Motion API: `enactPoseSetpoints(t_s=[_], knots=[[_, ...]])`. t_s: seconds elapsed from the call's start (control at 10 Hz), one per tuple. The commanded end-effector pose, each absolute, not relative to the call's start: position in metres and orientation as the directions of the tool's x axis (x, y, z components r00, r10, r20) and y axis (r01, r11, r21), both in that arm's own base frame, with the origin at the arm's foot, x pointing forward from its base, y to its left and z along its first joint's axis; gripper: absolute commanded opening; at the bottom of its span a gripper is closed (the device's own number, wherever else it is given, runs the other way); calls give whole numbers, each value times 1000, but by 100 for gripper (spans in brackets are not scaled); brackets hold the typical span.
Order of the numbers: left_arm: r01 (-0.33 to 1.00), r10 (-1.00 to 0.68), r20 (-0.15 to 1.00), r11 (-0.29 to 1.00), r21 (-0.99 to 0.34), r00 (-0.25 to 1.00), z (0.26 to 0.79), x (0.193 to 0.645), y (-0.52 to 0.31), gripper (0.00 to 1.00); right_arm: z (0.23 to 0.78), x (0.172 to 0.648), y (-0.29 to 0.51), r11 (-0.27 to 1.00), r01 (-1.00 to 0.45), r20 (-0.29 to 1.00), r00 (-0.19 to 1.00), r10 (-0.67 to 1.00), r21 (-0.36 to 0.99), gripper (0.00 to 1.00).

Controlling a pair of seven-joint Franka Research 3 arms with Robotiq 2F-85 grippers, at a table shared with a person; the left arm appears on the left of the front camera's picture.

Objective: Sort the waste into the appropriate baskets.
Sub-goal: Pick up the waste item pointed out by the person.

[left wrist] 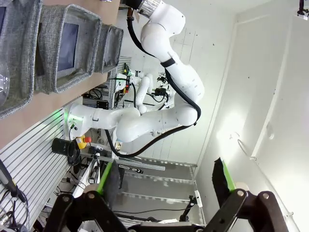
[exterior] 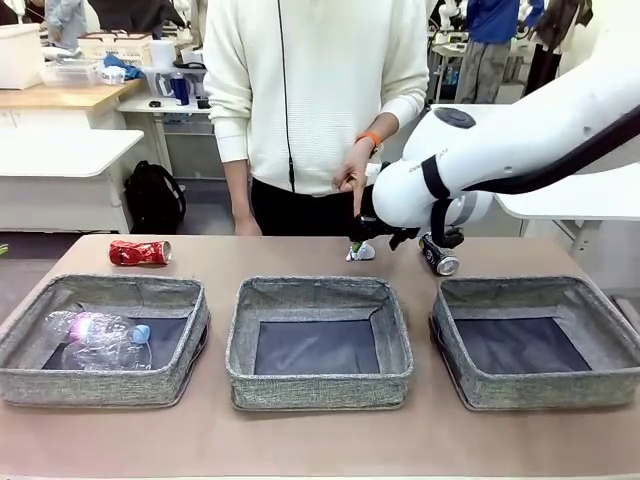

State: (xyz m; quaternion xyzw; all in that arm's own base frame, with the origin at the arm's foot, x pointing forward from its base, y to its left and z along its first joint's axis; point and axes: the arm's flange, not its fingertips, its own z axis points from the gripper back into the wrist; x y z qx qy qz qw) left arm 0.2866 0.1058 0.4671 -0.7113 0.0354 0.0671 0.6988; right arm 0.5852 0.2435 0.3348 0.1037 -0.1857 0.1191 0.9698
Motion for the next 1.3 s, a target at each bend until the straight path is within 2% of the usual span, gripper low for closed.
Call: enactPoseSetpoints(t_s=[0.0,0.2,0.4,0.9,1.2], knots=[[-122,39,-123,-37,-992,992,470,285,107,100,322,599,256,959,-260,420,887,191,112,100],[-122,39,-123,-37,-992,992,470,285,107,100,303,606,252,967,-233,448,879,165,101,100],[-122,39,-123,-37,-992,992,470,285,107,100,294,608,252,954,-275,475,860,187,123,100],[-122,39,-123,-37,-992,992,470,285,107,100,288,612,250,929,-336,539,817,207,153,100],[-122,39,-123,-37,-992,992,470,285,107,100,285,614,248,924,-338,535,821,197,178,100]])
